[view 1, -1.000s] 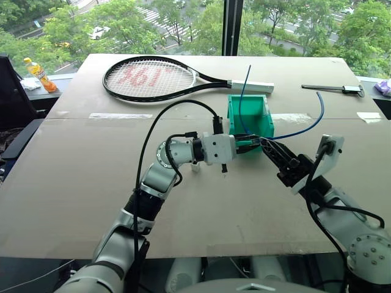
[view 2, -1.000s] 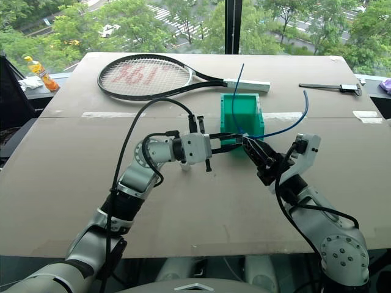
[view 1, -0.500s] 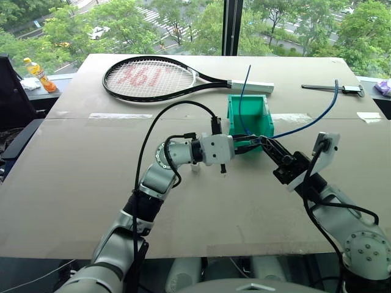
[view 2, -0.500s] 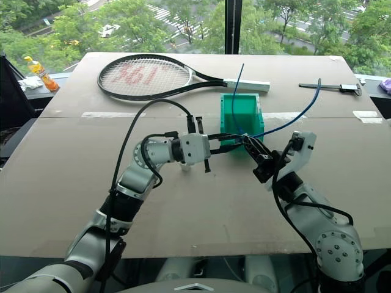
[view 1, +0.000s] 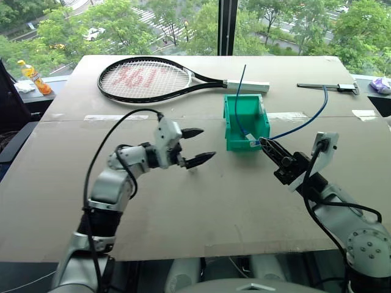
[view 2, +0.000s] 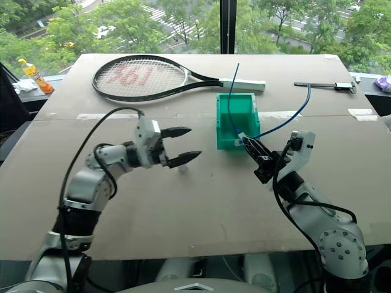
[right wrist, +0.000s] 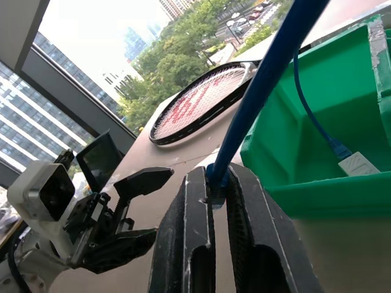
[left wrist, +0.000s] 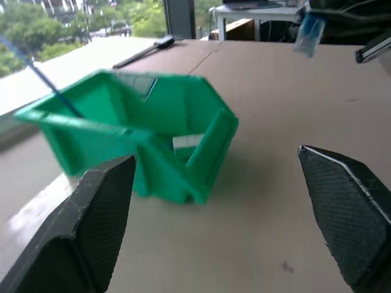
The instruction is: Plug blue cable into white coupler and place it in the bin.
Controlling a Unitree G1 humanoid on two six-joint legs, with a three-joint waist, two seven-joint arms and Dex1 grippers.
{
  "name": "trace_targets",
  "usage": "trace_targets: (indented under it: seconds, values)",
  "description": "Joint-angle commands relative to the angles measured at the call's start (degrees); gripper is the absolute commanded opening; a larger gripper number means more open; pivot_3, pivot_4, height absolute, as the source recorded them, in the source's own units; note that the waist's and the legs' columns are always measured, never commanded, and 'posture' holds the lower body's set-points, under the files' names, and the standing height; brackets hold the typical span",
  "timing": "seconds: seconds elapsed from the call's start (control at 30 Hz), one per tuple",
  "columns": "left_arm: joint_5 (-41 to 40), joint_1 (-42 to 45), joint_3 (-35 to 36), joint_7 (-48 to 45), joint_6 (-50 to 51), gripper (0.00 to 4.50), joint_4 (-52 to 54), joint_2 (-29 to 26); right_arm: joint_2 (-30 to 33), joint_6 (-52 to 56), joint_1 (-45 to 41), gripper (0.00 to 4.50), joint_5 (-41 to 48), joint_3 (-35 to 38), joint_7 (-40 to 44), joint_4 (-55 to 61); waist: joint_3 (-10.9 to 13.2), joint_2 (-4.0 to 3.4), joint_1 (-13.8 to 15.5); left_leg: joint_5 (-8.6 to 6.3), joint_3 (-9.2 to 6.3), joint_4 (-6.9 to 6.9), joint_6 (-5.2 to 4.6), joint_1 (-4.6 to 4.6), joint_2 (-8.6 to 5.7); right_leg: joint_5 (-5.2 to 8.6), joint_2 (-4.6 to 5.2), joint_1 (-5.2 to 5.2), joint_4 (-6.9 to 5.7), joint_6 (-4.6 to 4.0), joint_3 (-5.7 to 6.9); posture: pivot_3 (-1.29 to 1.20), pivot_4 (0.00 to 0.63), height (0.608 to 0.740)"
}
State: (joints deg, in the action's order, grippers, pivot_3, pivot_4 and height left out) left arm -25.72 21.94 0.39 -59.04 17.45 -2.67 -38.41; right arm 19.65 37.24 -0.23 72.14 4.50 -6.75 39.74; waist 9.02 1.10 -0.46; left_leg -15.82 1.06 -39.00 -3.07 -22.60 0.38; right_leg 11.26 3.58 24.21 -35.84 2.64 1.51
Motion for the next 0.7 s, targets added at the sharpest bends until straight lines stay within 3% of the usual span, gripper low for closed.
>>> trace_targets:
  seconds: [0.03, 0.43, 0.7]
  values:
    - [-0.1, 0.1, 1.9, -6.1, -1.5, 4.09, -4.2, -3.3, 0.1, -0.5, -0.1, 0.00, -1.0, -0.6, 2.2, 0.2, 0.0, -0.02, 0.2, 0.00, 0.00, 0.00, 0.00, -0.01, 0.00, 0.00, 0.02, 0.00, 0.00, 0.00, 0.00, 0.00, 0.150, 0.740]
    - [5.6, 3.0, -3.6, -18.2, -10.0, 4.09, -12.9, -3.1, -0.7, -0.5, 1.4, 0.00, -3.1, -1.9, 3.0, 0.7, 0.0, 0.00, 1.2, 0.00, 0.09, 0.00, 0.00, -0.16, -0.07, -0.13, 0.14, 0.12, 0.05, -0.22, -0.06, 0.00, 0.150, 0.740]
    - [11.5, 10.1, -8.0, -22.3, -21.0, 4.09, -24.9, 1.6, -1.0, -0.6, 2.5, 0.00, -3.4, -2.2, 2.0, 2.3, 0.0, 0.01, 1.2, 0.00, 0.11, 0.00, 0.00, -0.16, -0.07, -0.13, 0.12, 0.12, 0.03, -0.21, -0.07, 0.00, 0.150, 0.740]
